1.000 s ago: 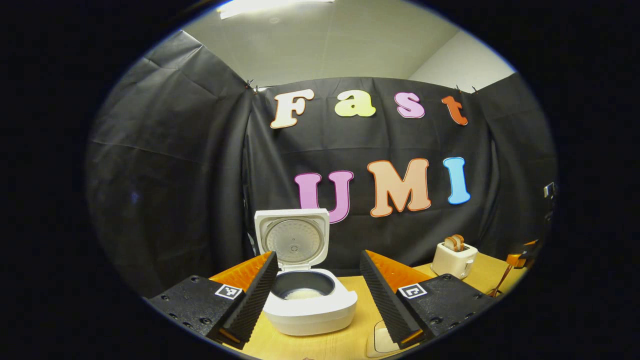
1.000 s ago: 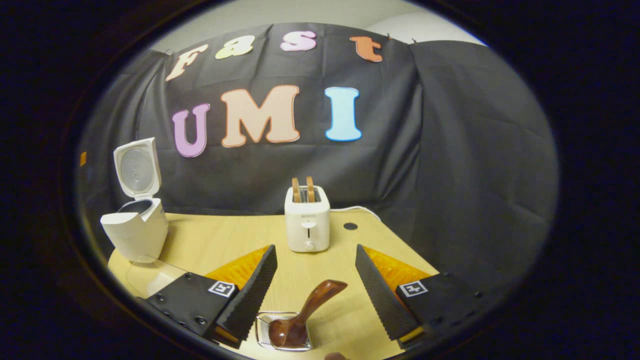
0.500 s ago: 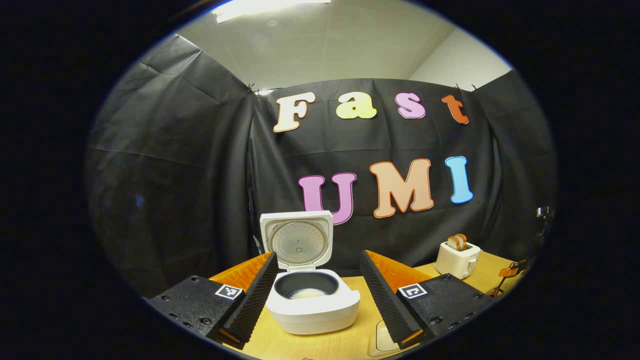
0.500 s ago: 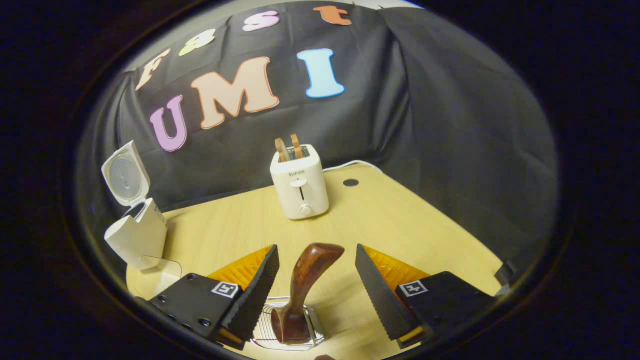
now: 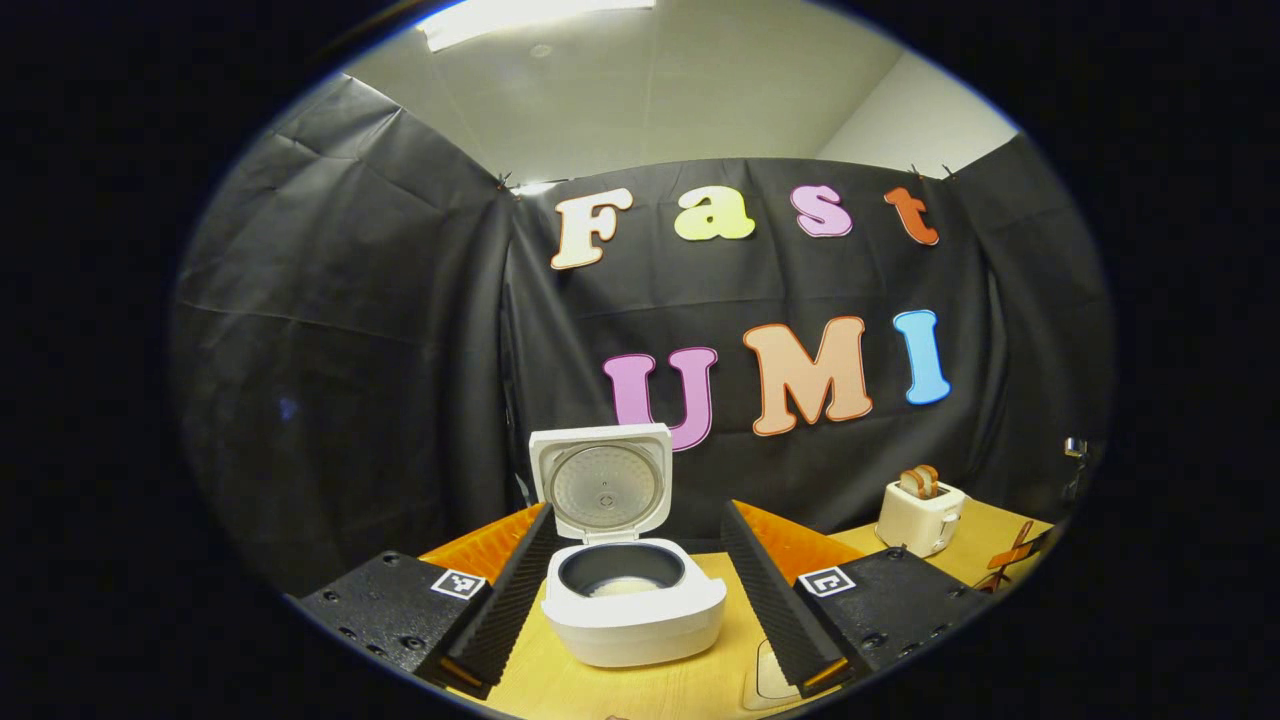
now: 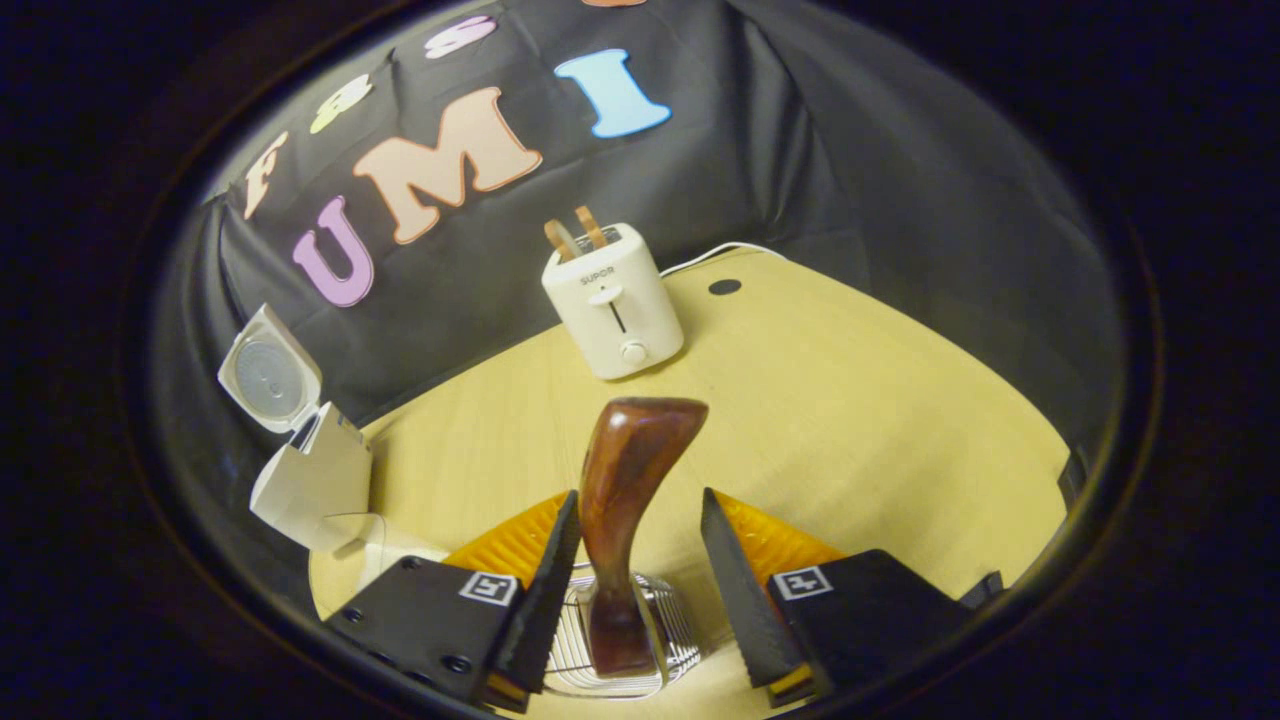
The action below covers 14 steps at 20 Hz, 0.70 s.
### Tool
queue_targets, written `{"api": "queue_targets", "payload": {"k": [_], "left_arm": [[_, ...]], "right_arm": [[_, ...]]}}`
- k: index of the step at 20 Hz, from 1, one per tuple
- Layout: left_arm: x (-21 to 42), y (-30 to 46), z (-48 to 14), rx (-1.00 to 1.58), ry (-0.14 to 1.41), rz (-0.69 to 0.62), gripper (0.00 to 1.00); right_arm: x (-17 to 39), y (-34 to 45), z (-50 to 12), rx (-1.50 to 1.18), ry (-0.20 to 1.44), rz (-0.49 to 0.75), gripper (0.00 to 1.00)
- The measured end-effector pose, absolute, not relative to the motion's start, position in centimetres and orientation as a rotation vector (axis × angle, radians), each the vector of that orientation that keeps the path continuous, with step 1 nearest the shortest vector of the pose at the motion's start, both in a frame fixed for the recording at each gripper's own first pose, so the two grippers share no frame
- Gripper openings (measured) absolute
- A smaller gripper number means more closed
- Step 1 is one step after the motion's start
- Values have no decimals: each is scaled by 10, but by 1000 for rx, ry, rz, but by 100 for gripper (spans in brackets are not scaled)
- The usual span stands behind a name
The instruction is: Close the left gripper, press the button to open the rice cooker; take a wooden spoon from the chopstick holder with the right hand, scoop a spoonful of rice and pour it into the rice cooker, then put the wooden spoon back into the chopstick holder.
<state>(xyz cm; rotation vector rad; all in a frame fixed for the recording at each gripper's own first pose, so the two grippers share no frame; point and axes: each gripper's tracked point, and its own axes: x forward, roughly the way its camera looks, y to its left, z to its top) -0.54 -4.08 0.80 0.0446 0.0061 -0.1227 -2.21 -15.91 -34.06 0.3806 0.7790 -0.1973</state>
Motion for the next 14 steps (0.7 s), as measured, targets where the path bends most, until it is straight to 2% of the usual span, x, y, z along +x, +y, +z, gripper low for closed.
{"api": "queue_targets", "payload": {"k": [3, 5, 7, 8, 10, 14], "left_arm": [[-7, -40, 6, 36, 9, -119, 97], [-8, -37, 4, 32, 15, -111, 97], [-7, -35, 3, 21, 17, -109, 97], [-7, -35, 2, 19, 17, -114, 97], [-6, -31, 1, 18, 20, -112, 97], [-2, -28, -1, -7, 21, -120, 97]], "right_arm": [[-25, -143, -340, 400, 799, -147, 51], [-19, -144, -344, 384, 781, -156, 37], [-32, -151, -312, 382, 774, -168, 23], [-29, -143, -325, 376, 767, -158, 18], [-21, -140, -313, 363, 710, -152, 11], [-15, -131, -275, 306, 625, -113, 11]]}}
